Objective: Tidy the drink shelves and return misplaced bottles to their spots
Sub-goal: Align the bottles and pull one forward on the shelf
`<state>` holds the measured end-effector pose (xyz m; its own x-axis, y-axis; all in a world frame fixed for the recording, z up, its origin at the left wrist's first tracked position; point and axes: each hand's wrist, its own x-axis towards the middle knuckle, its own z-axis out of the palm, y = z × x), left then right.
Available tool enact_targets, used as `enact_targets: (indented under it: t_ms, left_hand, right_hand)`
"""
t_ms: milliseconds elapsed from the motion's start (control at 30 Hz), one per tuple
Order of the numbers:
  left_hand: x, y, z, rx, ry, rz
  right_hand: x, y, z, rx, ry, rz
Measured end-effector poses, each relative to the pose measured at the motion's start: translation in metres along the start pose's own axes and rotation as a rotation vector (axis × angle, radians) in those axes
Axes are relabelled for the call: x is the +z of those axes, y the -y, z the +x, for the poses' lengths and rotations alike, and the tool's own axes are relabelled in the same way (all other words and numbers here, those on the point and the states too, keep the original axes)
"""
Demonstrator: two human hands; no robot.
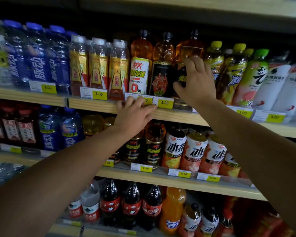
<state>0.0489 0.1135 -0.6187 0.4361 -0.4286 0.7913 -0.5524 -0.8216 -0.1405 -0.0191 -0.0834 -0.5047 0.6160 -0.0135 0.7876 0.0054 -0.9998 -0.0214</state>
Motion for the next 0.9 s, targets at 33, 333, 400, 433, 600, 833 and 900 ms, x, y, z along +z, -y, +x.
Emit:
enact_targets:
  t_ms: [33, 333, 400, 433, 600, 833, 900]
  left_hand:
    - [-0.001, -0.001, 0.001, -0.008, 0.008, -0.006]
    - [0.016, -0.002, -0.005, 0.008, -0.122, 0.045]
    - [0.020, -0.001, -0.005, 0.024, -0.155, 0.053]
    - [0.022, 0.000, -0.005, 0.030, -0.172, 0.057]
    - [0.023, 0.000, -0.007, 0.029, -0.152, 0.057]
    - [0.021, 0.000, -0.007, 0.020, -0.142, 0.020]
    - [0.021, -0.001, -0.007, 0.006, -0.135, 0.001]
  right_hand:
    - [-0.003, 0.001, 0.008, 0.002, -0.020, -0.009]
    - [-0.016, -0.001, 0.066, 0.115, -0.062, -0.098]
    - [-0.018, -0.002, 0.079, 0.174, -0.021, -0.121]
    - [-0.019, -0.002, 0.084, 0.206, 0.010, -0.128]
    - [-0.017, 0.001, 0.093, 0.269, 0.038, -0.106]
    - [-0.026, 0.002, 0.063, 0.201, -0.135, 0.012]
    - [-0.029, 0.005, 0.050, 0.171, -0.173, 0.129]
